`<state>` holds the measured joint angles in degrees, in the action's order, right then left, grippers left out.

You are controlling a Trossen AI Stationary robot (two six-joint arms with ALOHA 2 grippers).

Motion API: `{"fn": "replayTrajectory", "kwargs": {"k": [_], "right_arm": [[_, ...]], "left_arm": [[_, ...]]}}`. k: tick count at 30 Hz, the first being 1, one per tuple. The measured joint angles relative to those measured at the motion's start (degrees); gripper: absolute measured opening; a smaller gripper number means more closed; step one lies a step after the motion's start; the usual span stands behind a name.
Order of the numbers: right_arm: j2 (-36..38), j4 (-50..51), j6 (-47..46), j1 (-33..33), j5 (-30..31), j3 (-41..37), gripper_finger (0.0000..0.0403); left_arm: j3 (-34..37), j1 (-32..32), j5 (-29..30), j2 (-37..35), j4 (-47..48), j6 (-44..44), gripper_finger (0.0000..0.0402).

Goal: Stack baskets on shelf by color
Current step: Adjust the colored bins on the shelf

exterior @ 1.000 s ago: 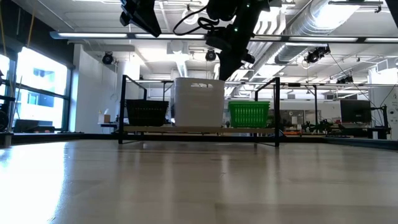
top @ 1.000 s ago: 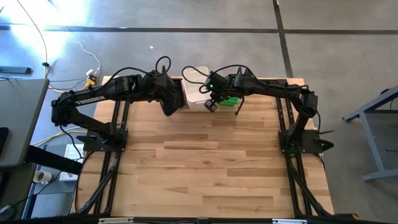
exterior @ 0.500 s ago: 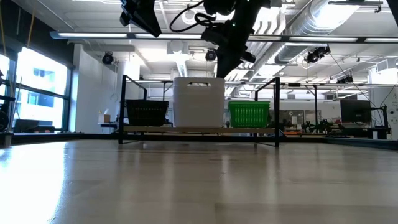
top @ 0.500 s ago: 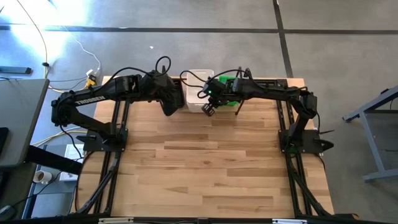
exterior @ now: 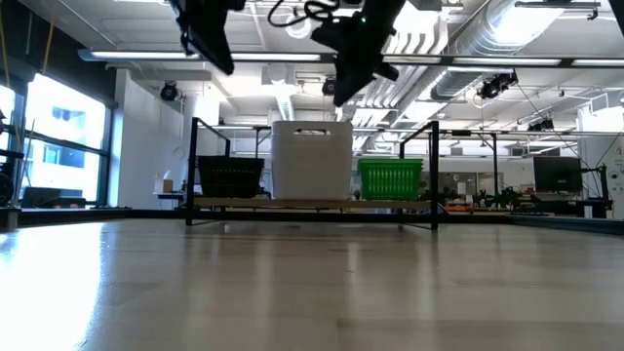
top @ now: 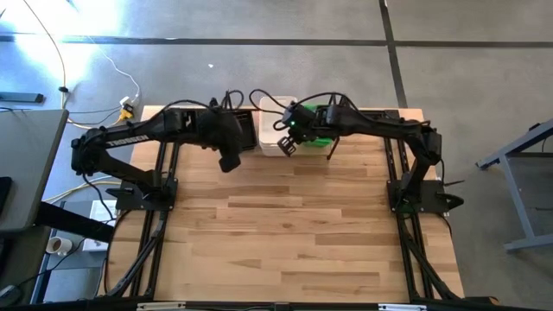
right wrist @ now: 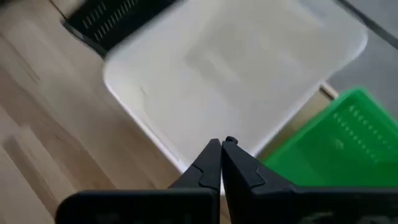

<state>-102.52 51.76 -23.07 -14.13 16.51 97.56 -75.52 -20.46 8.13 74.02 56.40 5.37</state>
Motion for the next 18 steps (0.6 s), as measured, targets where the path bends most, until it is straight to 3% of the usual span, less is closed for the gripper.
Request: {"fn": "replayTrajectory", "kwargs": {"k": [9,18], "right_arm": [[0.0,0.6,2.4,-0.1,0.1,4.0,0.0000],[0.0,3.3,2.5,-0.1,0.1,3.7,0.0000]], "left_arm": [[7.4,-2.5,9.9,-0.6,0.0,5.4,0.0076],[7.7,-12.6,15.0,-5.6,0.0,4.0,0.0076]]}}
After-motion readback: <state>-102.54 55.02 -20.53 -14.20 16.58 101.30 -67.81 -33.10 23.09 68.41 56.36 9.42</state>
